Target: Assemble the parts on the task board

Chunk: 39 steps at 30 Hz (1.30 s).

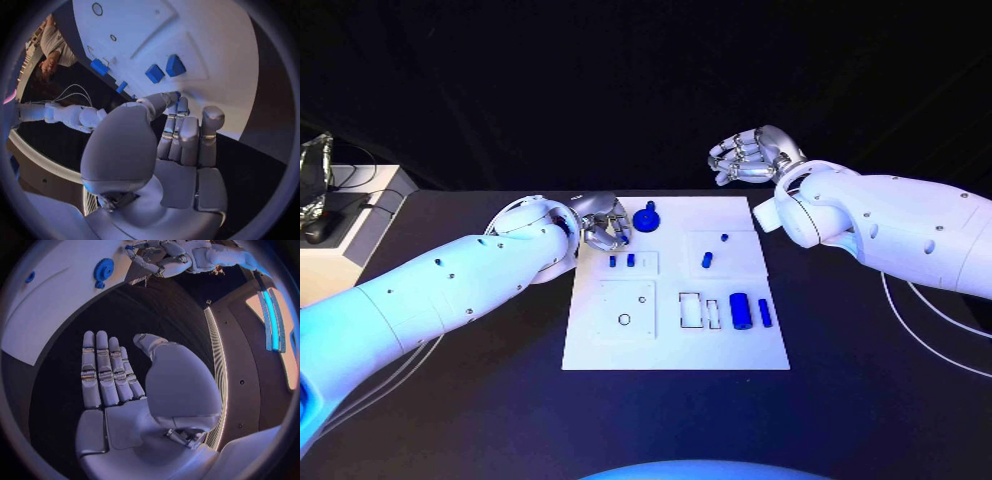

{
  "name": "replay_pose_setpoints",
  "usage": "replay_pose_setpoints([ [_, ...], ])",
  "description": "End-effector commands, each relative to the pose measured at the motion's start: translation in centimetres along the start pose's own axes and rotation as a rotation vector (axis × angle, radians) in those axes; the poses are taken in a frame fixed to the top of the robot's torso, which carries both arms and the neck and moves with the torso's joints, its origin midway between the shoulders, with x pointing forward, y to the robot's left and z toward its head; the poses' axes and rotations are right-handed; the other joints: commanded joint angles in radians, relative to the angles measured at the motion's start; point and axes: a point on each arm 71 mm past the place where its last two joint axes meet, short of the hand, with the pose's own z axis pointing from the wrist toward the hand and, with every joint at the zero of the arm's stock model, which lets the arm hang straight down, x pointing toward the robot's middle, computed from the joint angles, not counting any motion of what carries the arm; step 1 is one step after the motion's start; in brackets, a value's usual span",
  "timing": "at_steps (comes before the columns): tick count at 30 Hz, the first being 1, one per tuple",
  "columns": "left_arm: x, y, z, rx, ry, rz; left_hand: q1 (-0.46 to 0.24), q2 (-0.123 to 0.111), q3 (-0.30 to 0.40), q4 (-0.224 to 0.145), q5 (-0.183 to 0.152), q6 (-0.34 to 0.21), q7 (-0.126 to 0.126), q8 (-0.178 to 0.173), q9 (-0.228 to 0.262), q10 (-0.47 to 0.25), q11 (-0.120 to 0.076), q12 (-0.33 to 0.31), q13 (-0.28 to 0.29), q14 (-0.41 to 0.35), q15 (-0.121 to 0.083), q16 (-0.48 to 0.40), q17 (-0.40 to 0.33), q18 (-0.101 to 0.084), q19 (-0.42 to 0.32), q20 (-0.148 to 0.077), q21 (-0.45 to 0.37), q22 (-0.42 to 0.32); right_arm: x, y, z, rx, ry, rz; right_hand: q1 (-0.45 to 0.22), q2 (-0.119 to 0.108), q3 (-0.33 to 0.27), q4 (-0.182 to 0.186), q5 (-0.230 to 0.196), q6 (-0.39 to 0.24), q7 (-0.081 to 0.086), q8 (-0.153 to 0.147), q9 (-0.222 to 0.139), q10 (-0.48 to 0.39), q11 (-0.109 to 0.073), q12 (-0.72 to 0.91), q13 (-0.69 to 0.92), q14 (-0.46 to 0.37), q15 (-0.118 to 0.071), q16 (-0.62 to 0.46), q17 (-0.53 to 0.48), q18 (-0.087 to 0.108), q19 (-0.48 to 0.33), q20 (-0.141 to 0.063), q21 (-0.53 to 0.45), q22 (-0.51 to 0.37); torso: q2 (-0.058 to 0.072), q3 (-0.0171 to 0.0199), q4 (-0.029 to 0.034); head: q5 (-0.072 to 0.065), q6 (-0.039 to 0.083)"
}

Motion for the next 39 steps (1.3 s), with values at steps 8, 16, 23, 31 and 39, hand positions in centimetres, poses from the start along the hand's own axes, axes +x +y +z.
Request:
replay_pose_setpoints([
  [8, 0.5, -0.1, 0.1, 0.001, 0.031, 0.017, -0.010, 0.002, -0.003, -0.005, -0.008, 0.003, 0.003, -0.004, 0.001, 0.008, 0.000, -0.006, 0.000, -0.006, 0.001, -0.002, -0.007, -0.006, 0.001, 0.004, 0.000, 0.000, 0.2, 0.1, 0.0, -0.016, 0.016, -0.003, -0.002, -0.003, 0.002, -0.002, 0.005, 0.005, 0.005, -0.003, -0.001, 0.006, 0.000, -0.006, -0.001, 0.000, 0.000, -0.004, -0.002, 0.005, -0.005, -0.001, 0.001, -0.001, 0.001, -0.0004, 0.0002, -0.001, -0.003],
  [16, 0.9, 0.0, 0.1, -0.006, 0.054, 0.028, -0.017, -0.001, -0.009, -0.005, -0.013, 0.001, 0.003, -0.009, 0.001, 0.009, 0.001, -0.016, 0.000, -0.010, 0.002, -0.004, -0.012, -0.004, -0.008, 0.005, -0.007, -0.009, 0.2, 0.1, 0.0, -0.016, 0.016, -0.003, -0.004, -0.003, 0.003, -0.002, 0.005, 0.006, 0.005, -0.005, -0.002, 0.007, 0.000, -0.006, -0.005, 0.001, 0.000, -0.006, -0.002, 0.005, -0.004, -0.001, 0.001, -0.005, 0.000, -0.0004, -0.0004, -0.002, -0.005],
  [23, 1.5, 0.0, 0.2, -0.004, 0.079, 0.036, -0.028, -0.006, -0.018, -0.002, -0.014, -0.006, 0.001, -0.018, -0.001, 0.007, 0.002, -0.031, 0.001, -0.013, 0.004, -0.003, -0.012, -0.002, -0.019, 0.008, -0.017, -0.020, 0.1, 0.1, 0.0, -0.016, 0.016, -0.003, -0.004, -0.003, 0.003, -0.002, 0.005, 0.006, 0.005, -0.005, -0.002, 0.007, 0.000, -0.006, -0.005, 0.001, 0.000, -0.006, -0.002, 0.005, -0.004, -0.001, 0.001, -0.005, 0.001, -0.0005, -0.0013, -0.005, -0.006],
  [31, 1.7, 0.1, 0.2, -0.005, 0.082, 0.040, -0.028, -0.005, -0.019, -0.001, -0.015, -0.005, 0.001, -0.018, -0.001, 0.008, 0.001, -0.031, 0.001, -0.015, 0.004, -0.004, -0.016, -0.002, -0.019, 0.008, -0.017, -0.019, 0.1, 0.1, 0.0, -0.015, 0.015, -0.003, -0.004, -0.003, 0.003, -0.002, 0.005, 0.006, 0.005, -0.005, -0.002, 0.007, 0.000, -0.006, -0.005, 0.001, 0.000, -0.006, -0.002, 0.005, -0.004, -0.001, 0.001, -0.005, 0.000, -0.0001, 0.0015, -0.007, -0.008],
  [39, 1.7, 0.2, 0.1, -0.008, 0.075, 0.040, -0.029, -0.006, -0.022, -0.002, -0.015, -0.005, 0.000, -0.020, -0.001, 0.005, 0.002, -0.036, 0.002, -0.013, 0.004, -0.001, -0.008, -0.001, -0.021, 0.009, -0.019, -0.021, 0.1, 0.1, 0.0, -0.015, 0.016, -0.003, -0.004, -0.003, 0.003, -0.002, 0.005, 0.006, 0.005, -0.005, -0.002, 0.007, 0.000, -0.006, -0.005, 0.001, 0.000, -0.006, -0.002, 0.005, -0.004, -0.001, 0.001, -0.005, 0.001, 0.0002, 0.0013, -0.005, -0.009],
])
